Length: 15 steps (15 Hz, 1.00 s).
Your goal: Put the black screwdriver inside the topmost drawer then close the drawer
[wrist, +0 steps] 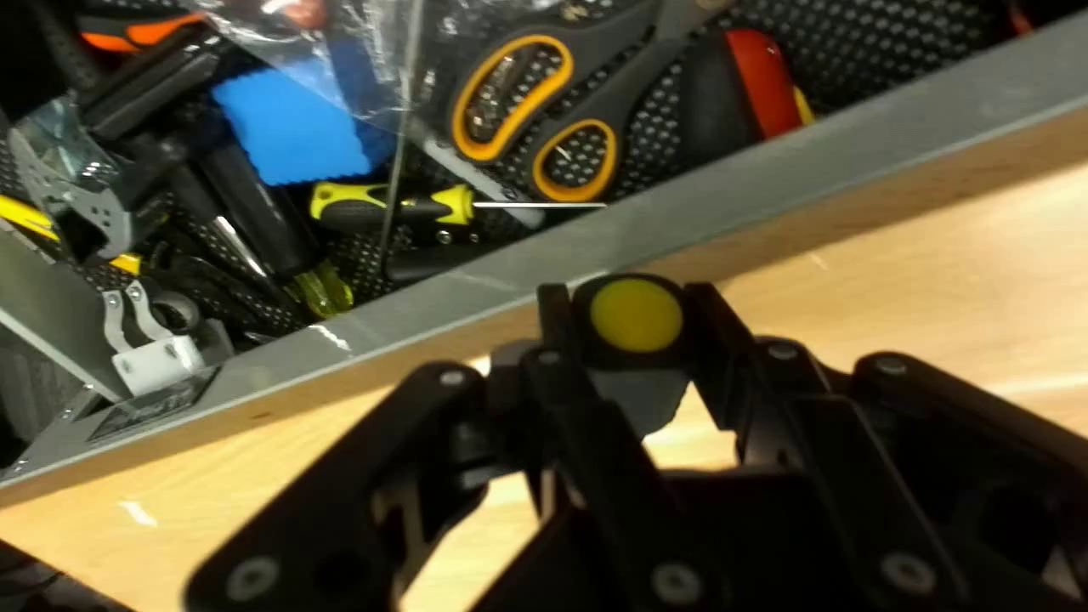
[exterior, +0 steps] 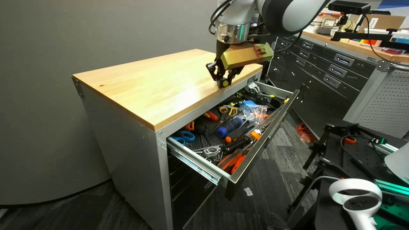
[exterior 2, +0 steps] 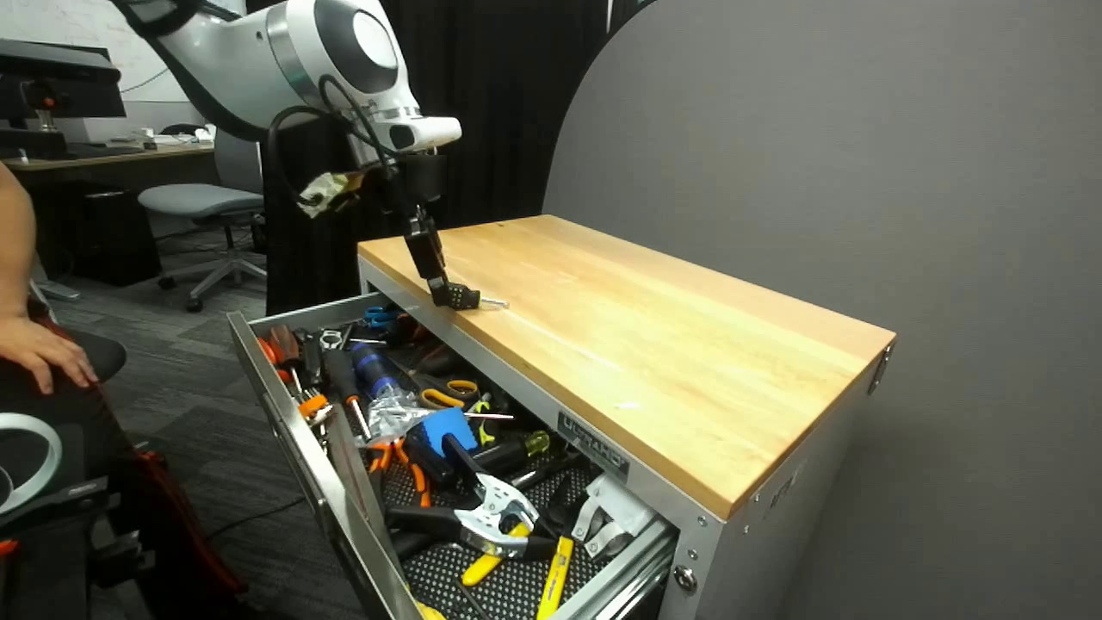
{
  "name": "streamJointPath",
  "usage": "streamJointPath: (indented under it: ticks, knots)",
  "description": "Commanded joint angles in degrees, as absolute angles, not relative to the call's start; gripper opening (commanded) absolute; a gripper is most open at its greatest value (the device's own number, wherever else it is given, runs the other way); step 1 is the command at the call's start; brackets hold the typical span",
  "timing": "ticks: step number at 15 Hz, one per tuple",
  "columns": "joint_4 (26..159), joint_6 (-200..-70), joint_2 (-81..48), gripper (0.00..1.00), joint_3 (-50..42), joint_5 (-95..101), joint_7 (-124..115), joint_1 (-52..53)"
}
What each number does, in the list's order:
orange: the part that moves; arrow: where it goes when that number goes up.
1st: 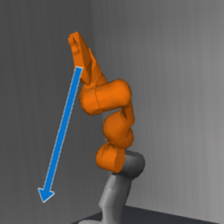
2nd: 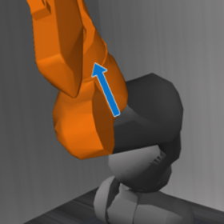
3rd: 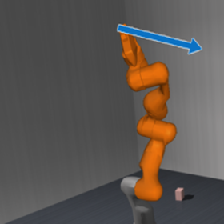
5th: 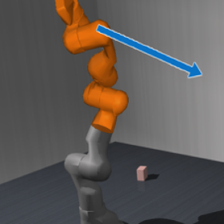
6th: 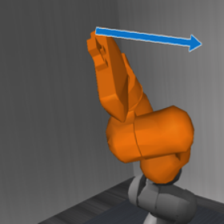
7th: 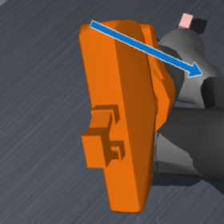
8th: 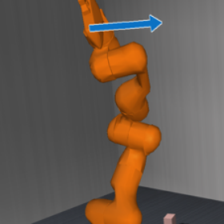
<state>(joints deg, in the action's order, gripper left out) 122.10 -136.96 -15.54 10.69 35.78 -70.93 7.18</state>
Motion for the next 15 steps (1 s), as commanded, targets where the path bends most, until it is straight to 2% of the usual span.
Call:
streamJointPath:
  ticks: [1, 2, 3, 5, 9, 12, 13, 14, 15]
  knots:
    - [133.1, -137.6, -6.1, 0.2, 8.7, 27.8, -56.8, 6.0]
    - [134.6, -136.8, -4.6, 0.24, 7.9, 27.0, -54.7, 6.4]
    - [136.4, -136.3, -3.3, 0.61, 7.2, 26.8, -53.3, 6.6]
    - [141.2, -136.9, 0.4, 0.68, 6.5, 24.5, -47.3, 5.8]
    - [150.9, -136.2, 6.1, 0.99, 6.1, 14.4, -29.2, 5.3]
    - [153.2, -127.1, 9.4, 1.0, 4.9, 11.2, -18.7, 4.4]
    - [153.2, -124.6, 9.2, 0.95, 4.8, 12.7, -18.9, 4.1]
    - [153.1, -122.8, 8.6, 0.75, 5.2, 15.3, -20.8, 3.7]
    - [153.2, -122.3, 7.8, 0.7, 6.0, 17.6, -24.0, 3.6]
